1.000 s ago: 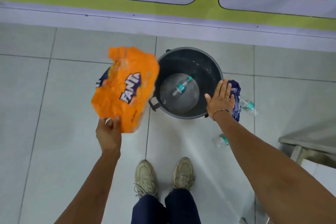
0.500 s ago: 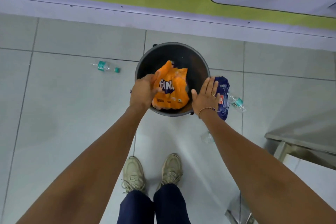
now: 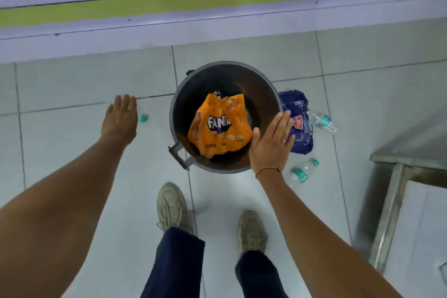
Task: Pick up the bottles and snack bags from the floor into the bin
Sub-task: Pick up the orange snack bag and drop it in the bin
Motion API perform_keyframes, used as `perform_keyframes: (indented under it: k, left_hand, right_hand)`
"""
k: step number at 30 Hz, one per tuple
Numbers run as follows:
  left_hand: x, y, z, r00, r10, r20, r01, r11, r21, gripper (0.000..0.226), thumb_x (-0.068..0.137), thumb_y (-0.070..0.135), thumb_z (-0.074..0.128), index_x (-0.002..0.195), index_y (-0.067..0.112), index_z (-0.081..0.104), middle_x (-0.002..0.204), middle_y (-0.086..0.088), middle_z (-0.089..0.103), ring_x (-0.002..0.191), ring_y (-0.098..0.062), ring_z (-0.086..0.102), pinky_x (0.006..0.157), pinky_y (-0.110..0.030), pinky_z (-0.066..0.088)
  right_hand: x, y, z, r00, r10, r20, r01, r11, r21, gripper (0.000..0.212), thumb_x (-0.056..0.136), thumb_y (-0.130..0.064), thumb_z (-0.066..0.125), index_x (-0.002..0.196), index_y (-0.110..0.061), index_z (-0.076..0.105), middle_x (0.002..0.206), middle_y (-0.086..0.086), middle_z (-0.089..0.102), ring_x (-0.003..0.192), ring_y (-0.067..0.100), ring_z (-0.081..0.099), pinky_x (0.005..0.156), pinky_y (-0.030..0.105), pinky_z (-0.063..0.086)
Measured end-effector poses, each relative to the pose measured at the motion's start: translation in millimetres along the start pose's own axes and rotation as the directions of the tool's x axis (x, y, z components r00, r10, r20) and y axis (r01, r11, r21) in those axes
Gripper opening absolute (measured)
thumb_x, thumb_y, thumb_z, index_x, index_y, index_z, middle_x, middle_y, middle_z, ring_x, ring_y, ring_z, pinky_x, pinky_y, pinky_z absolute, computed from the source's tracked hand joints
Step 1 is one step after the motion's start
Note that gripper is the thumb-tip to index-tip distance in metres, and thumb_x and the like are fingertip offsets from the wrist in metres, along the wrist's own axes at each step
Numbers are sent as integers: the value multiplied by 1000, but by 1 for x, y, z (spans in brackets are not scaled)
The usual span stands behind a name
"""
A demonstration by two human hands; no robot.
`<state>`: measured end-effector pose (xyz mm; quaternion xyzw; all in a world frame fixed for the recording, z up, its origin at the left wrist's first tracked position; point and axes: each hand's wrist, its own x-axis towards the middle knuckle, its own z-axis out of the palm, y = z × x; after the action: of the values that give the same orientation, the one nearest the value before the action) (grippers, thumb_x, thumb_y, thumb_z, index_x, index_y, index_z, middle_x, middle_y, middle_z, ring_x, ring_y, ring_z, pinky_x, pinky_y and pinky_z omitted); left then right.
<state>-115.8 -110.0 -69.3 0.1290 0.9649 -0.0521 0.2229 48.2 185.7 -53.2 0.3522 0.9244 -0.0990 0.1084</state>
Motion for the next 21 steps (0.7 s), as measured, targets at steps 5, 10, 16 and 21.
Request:
perform_keyframes:
  k: [5,10,16,21]
  left_hand:
    - [51,-36,58,990,70,123,-106,941,320,71,87,-4,48,149,-4,12,156,-22,16,145,-40,14,117,-47,20]
    - [100,-61,123,978,98,182,-169,883,437,65,85,-2,56,144,4,31,152,-21,28,140,-42,23,112,-50,24]
    - [102,-51,158,977,142,157,-190,915,355,27,80,-12,54,105,-6,63,104,-24,62,102,-42,58,81,-46,50]
    - [84,-34,169,957,199,211,-221,972,86,49,87,-1,57,134,-1,45,138,-24,46,129,-38,44,104,-47,40]
  right_hand:
    - [0,-5,17,987,88,-132,-86,996,21,63,99,-43,31,148,-7,17,157,14,21,144,36,19,113,54,25]
    - [2,-3,31,966,84,-245,-83,996,15,61,99,-43,24,149,-9,15,158,13,20,145,35,15,114,52,24]
    - [5,0,39,955,71,-288,-59,997,52,62,99,-46,21,150,-12,14,159,11,17,146,35,13,115,51,21]
    - [3,-1,35,957,56,-284,-35,996,79,61,99,-45,22,149,-11,15,158,12,18,145,36,15,115,53,25]
